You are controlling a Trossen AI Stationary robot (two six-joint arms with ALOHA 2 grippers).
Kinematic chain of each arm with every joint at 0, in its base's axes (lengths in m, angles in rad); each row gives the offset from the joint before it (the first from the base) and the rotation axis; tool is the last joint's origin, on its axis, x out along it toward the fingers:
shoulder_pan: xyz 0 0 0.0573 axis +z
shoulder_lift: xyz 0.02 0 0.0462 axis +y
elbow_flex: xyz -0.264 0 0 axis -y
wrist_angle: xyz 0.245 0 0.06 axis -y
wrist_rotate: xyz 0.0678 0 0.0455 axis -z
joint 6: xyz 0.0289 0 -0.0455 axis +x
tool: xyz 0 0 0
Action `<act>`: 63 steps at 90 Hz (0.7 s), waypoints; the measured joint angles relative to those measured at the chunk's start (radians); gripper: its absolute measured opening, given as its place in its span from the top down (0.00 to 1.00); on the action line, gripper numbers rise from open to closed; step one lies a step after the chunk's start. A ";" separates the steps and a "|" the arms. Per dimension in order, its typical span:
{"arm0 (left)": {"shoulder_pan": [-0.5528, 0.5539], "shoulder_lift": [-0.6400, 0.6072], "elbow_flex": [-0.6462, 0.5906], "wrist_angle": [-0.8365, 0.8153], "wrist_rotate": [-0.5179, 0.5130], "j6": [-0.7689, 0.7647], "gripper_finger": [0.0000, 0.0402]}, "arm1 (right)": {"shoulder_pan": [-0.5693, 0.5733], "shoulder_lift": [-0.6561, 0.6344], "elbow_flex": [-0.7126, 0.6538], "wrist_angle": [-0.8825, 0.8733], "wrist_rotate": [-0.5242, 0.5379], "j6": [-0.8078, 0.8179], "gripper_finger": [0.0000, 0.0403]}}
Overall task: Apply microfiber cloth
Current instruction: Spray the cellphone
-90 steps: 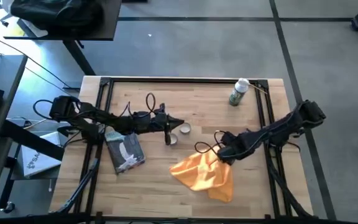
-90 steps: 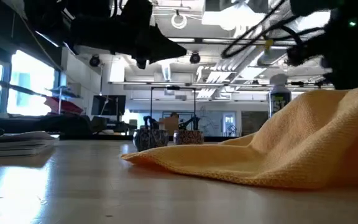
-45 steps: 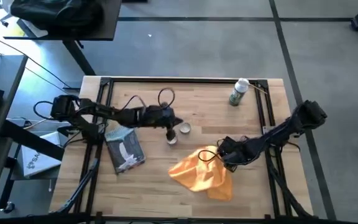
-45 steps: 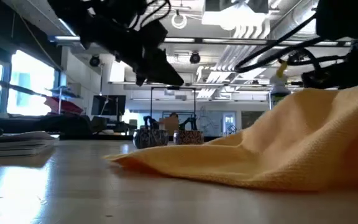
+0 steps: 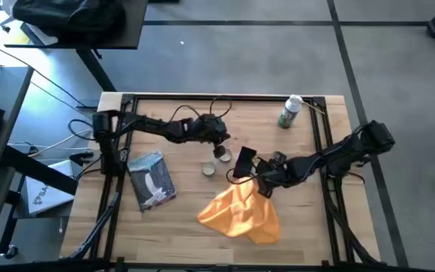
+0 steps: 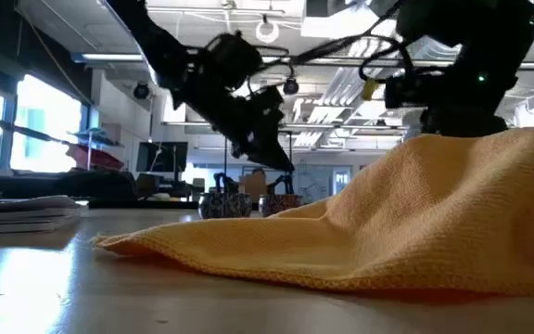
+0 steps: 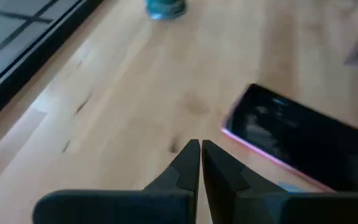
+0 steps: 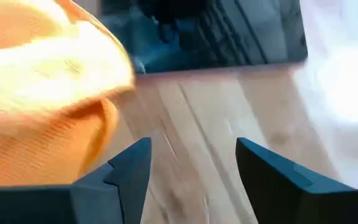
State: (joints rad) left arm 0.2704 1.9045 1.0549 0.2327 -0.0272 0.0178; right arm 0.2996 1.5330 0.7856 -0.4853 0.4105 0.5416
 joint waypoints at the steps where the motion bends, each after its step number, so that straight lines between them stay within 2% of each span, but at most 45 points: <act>1: 0.002 0.006 0.005 -0.001 0.002 0.004 1.00 | 0.001 0.000 0.000 0.008 0.003 -0.008 0.49; 22: 0.026 0.112 0.100 -0.012 0.037 0.041 1.00 | -0.030 0.001 -0.024 0.198 0.112 -0.149 0.49; 41: 0.007 0.132 0.117 -0.075 0.174 0.125 1.00 | -0.068 0.001 -0.024 0.219 0.112 -0.162 0.49; 63: -0.030 0.123 0.116 -0.281 0.174 0.214 1.00 | -0.072 0.001 -0.024 0.219 0.101 -0.184 0.49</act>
State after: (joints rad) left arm 0.2399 2.0273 1.1713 -0.0487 0.1464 0.2319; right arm 0.2276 1.5341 0.7616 -0.2661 0.5117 0.3573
